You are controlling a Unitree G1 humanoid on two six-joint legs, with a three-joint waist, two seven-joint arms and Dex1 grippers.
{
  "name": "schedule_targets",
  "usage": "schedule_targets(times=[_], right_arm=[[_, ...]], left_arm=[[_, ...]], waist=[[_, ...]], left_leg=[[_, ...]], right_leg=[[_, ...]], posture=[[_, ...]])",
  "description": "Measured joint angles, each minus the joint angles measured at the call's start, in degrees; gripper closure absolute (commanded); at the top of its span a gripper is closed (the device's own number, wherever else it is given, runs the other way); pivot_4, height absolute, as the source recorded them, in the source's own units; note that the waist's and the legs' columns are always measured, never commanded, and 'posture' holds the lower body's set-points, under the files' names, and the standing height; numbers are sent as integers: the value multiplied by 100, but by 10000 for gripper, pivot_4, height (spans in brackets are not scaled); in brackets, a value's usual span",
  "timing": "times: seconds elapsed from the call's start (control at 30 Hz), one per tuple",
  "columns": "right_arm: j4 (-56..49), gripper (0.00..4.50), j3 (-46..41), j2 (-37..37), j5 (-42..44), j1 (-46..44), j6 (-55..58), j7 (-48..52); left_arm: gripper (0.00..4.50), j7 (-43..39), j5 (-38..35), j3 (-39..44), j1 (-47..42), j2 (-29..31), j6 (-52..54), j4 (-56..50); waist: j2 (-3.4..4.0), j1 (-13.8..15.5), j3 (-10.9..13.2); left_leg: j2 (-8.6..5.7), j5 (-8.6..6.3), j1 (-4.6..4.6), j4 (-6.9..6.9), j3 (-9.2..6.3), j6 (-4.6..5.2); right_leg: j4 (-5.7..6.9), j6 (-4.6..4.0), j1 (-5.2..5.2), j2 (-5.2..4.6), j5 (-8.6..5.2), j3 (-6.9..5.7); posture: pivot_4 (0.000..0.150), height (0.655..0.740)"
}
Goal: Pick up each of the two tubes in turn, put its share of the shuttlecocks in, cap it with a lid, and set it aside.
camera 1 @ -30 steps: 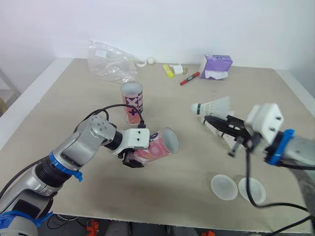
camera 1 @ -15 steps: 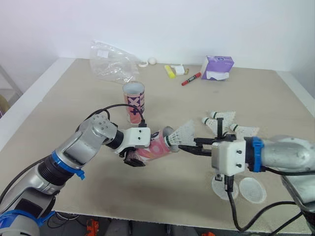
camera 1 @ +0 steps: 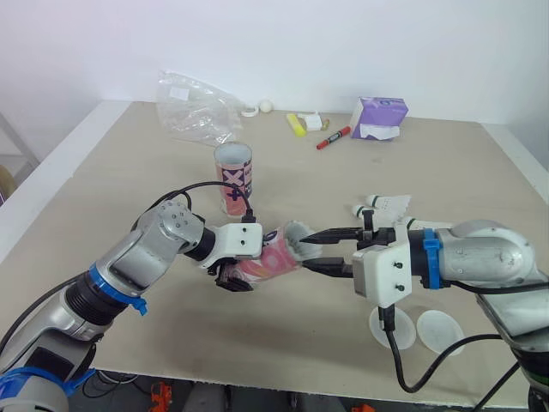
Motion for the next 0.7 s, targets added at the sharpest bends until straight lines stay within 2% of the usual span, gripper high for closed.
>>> schedule_targets(times=[0.1, 0.23, 0.33, 0.43, 0.6, 0.7], right_arm=[[-244, 198, -575, 161, 782, 440, 577, -186], [-312, 198, -1695, 567, 1967, 1125, 1670, -939], [-223, 198, -2313, 848, 2367, 1758, 2187, -1407], [568, 198, -2797, 1403, 2049, 2509, 2436, -2265], [1099, 198, -3146, 1615, 1636, 2528, 2604, -3149], [1134, 198, -3280, 1669, 1634, 2563, 2784, -3350]], left_arm=[[7086, -3, -2, 0, -2, -17, -13, 11], [7086, 3, 4, -1, -6, -49, -44, 51], [7086, -3, 5, -8, -17, -58, -55, 82], [7086, 5, 7, -9, -5, -57, -116, 113], [7086, 3, 38, -9, -3, -54, -150, 132], [7086, -12, 38, -10, -2, -57, -171, 146]], waist=[[-3, 10, 0], [-7, 29, -1], [-7, 33, -2], [-15, 44, -11], [12, 18, -10], [14, 15, -11]], left_leg=[[0, 0, -2, -2, -8, 0], [-4, 0, -1, 1, -17, 0], [-4, 0, 3, -1, -14, 1], [-5, 1, 5, -1, -9, 1], [-5, 6, 9, -1, -9, 10], [-5, 6, 9, -6, -9, 10]], right_leg=[[1, -1, 3, 1, -4, -3], [1, 1, 10, 0, -3, -4], [0, 0, 11, 1, -2, -4], [1, -1, 11, -3, -1, -5], [2, -1, 11, -1, 5, -5], [1, -3, 11, -1, 4, -4]], posture=[[1500, 7400], [1500, 7400], [1500, 7400], [1500, 7400], [1500, 7400], [1500, 7400]])
